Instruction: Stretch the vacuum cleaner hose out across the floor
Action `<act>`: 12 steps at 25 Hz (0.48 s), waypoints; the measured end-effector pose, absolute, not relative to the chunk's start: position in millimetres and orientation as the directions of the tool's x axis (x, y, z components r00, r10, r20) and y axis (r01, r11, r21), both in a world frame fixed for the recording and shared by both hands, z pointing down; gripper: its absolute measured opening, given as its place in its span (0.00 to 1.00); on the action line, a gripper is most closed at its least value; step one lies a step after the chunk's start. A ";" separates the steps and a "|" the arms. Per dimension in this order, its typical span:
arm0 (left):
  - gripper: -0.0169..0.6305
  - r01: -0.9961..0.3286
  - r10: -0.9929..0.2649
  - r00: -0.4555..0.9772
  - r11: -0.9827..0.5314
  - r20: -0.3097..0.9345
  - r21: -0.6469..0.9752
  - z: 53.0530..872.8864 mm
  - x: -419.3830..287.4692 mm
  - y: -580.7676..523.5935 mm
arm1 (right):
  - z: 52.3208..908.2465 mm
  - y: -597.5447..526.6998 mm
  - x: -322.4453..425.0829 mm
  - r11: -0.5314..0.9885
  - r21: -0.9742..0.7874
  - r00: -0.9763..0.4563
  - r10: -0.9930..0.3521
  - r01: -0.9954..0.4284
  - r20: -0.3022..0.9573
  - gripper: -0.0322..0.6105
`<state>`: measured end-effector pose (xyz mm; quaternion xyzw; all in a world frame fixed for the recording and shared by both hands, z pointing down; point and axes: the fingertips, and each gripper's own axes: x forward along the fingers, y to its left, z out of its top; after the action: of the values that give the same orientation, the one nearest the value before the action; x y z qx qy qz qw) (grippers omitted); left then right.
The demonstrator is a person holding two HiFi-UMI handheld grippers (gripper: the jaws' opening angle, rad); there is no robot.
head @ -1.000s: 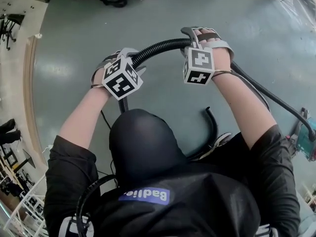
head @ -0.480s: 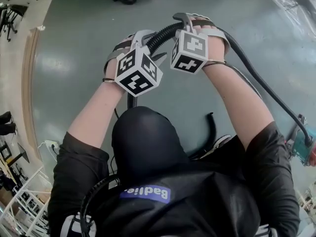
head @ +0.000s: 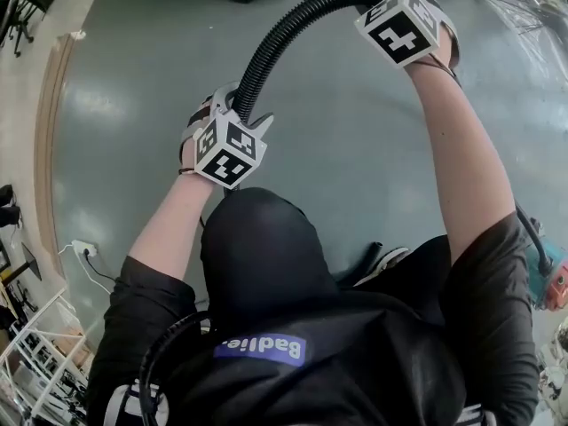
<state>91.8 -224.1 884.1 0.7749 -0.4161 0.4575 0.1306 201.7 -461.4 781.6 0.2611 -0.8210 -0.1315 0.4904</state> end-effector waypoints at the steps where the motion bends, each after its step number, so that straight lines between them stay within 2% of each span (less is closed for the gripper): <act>1: 0.46 -0.769 -0.520 0.219 -0.613 0.826 -0.182 888.3 84.5 -220.0 | 783.9 -460.4 202.5 0.836 0.462 -0.385 -0.547 -0.295 0.743 0.40; 3: 0.38 -0.776 -0.508 0.190 -0.602 0.840 -0.188 888.4 63.2 -215.6 | 793.2 -450.8 199.8 0.850 0.467 -0.392 -0.527 -0.245 0.754 0.41; 5: 0.35 -0.767 -0.491 0.171 -0.610 0.854 -0.197 880.7 38.8 -214.4 | 814.2 -434.6 199.8 0.869 0.462 -0.381 -0.493 -0.178 0.782 0.41; 9: 0.32 -0.696 -0.404 0.117 -0.685 0.907 -0.215 874.3 -6.5 -210.3 | 865.9 -390.8 193.3 0.903 0.429 -0.320 -0.397 0.033 0.860 0.41; 12: 0.32 -0.653 -0.345 0.100 -0.730 0.933 -0.200 866.6 -36.4 -214.0 | 870.8 -353.1 157.8 0.886 0.430 -0.334 -0.358 0.172 0.872 0.42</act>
<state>-36.4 -214.0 866.6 0.7296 -0.3422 0.5769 0.1334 157.8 -353.1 870.8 0.0595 -0.7834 -0.2311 0.5739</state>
